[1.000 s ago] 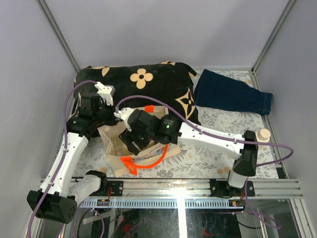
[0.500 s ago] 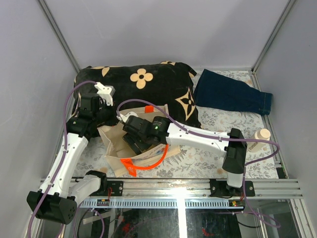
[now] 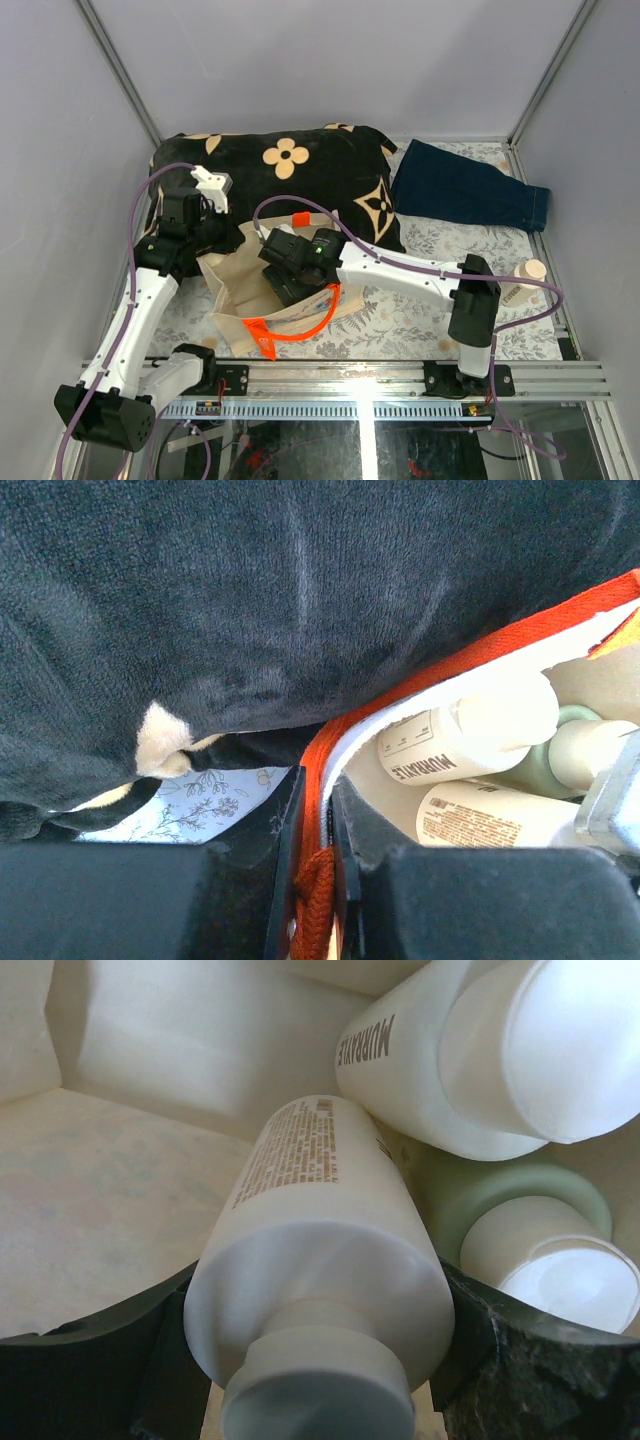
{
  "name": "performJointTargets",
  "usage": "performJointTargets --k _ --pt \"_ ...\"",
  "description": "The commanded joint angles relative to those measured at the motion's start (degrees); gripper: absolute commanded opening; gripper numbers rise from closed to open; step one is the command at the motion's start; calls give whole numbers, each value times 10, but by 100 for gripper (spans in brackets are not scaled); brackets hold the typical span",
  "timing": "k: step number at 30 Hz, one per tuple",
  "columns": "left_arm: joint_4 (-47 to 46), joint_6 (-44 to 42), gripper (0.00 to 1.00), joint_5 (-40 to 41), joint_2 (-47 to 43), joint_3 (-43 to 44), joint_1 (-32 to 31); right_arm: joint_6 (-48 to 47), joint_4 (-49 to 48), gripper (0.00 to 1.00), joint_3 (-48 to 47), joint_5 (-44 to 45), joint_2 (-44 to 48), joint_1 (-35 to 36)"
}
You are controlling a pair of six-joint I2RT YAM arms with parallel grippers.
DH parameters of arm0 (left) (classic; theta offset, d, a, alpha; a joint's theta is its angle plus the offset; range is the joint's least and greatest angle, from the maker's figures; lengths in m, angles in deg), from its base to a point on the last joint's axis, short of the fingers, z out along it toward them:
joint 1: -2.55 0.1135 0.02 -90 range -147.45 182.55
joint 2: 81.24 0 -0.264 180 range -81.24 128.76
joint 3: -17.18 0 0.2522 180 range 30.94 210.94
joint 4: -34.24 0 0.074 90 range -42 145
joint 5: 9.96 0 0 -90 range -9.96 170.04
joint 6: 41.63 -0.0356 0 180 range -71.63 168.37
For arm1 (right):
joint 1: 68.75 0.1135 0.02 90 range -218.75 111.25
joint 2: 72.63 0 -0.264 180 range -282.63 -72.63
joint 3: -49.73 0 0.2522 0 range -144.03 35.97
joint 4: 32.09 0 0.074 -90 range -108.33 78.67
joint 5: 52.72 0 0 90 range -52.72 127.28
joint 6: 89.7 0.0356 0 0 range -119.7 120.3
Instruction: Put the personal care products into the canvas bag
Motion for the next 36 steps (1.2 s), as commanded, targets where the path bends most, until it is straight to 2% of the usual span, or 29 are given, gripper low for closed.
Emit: performJointTargets --k 1,6,11,16,19,23,27,30,32,36 --pt "-25 -7 11 -14 3 5 2 0 -52 9 -10 -1 18 -11" --pt "-25 -7 11 -11 1 2 2 -6 -74 0 -11 -15 20 -11" --pt "-25 -8 11 -11 4 0 2 -19 -115 0 -9 -17 27 -14" --pt "-25 -9 11 -5 2 -1 2 -17 -78 1 -45 -49 -23 -17" --pt "-23 -11 11 4 -1 -1 2 -9 -65 19 -36 -50 -29 -17" --pt "-22 -10 12 5 0 -4 2 -6 -80 54 -25 -40 -20 -17" --pt "-24 -9 12 3 3 -3 2 -12 -64 73 -51 -14 -12 -17" --pt "-25 -9 14 4 4 -2 2 -20 -39 91 -81 12 -3 -17" --pt "-25 -8 14 4 5 -1 2 -24 -19 99 -100 31 3 -16" --pt "-26 -9 14 4 10 0 2 -30 10 99 -123 63 26 -17"
